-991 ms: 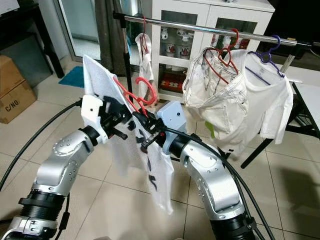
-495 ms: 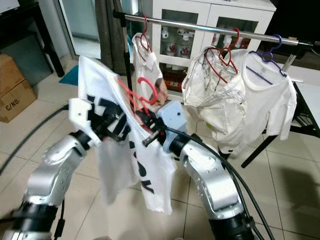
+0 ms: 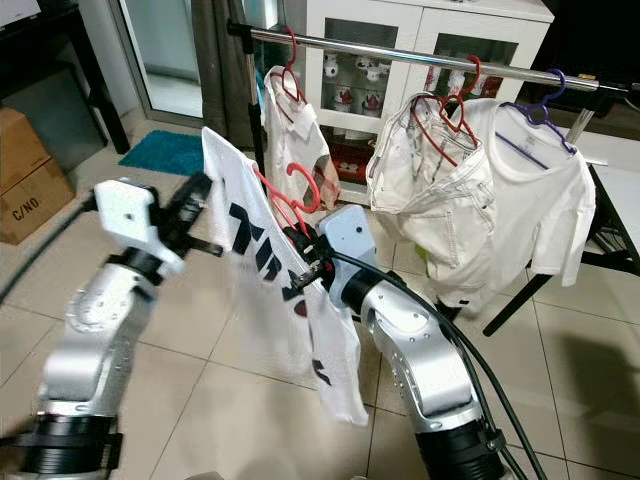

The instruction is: Hang hanger

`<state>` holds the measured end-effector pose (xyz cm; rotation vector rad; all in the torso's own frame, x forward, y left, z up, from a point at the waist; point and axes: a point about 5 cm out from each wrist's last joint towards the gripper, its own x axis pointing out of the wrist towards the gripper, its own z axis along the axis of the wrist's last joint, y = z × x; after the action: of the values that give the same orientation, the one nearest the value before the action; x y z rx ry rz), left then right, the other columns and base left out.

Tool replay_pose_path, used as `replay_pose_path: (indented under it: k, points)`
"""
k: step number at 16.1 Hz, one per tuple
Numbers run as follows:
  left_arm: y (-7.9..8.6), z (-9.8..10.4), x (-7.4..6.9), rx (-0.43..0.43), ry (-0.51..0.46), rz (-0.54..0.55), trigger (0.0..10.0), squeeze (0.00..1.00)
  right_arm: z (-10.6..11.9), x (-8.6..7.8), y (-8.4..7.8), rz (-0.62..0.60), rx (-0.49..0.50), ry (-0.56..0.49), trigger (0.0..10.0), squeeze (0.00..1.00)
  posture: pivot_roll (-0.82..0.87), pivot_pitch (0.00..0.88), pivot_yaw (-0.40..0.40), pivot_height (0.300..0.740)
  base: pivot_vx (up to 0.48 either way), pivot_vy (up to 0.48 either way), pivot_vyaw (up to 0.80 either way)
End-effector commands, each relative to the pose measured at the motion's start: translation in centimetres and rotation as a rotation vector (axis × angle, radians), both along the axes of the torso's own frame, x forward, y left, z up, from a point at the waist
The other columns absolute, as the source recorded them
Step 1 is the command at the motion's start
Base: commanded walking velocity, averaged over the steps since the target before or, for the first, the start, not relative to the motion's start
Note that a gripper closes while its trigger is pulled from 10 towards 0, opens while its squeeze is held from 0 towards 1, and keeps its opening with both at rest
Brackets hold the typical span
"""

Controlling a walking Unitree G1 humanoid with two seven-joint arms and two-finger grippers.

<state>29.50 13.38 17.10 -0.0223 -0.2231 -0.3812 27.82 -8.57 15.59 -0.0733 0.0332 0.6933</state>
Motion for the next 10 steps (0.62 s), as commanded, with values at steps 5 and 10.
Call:
replay_pose_path:
  k: [5,10]
  points:
    - [-3.1,-0.5,-0.4,0.04,0.028,-0.094,10.0,1.0,1.5,0.4,0.0,0.063,0.017,-0.074,0.0,0.0,-0.06,0.0,-0.014,0.74,0.0,0.0,0.0]
    - [-2.7,-0.7,0.2,0.057,0.031,-0.052,10.0,1.0,1.9,0.0,0.4,0.128,0.031,-0.094,0.0,0.0,-0.06,0.0,-0.012,0.74,0.0,0.0,0.0]
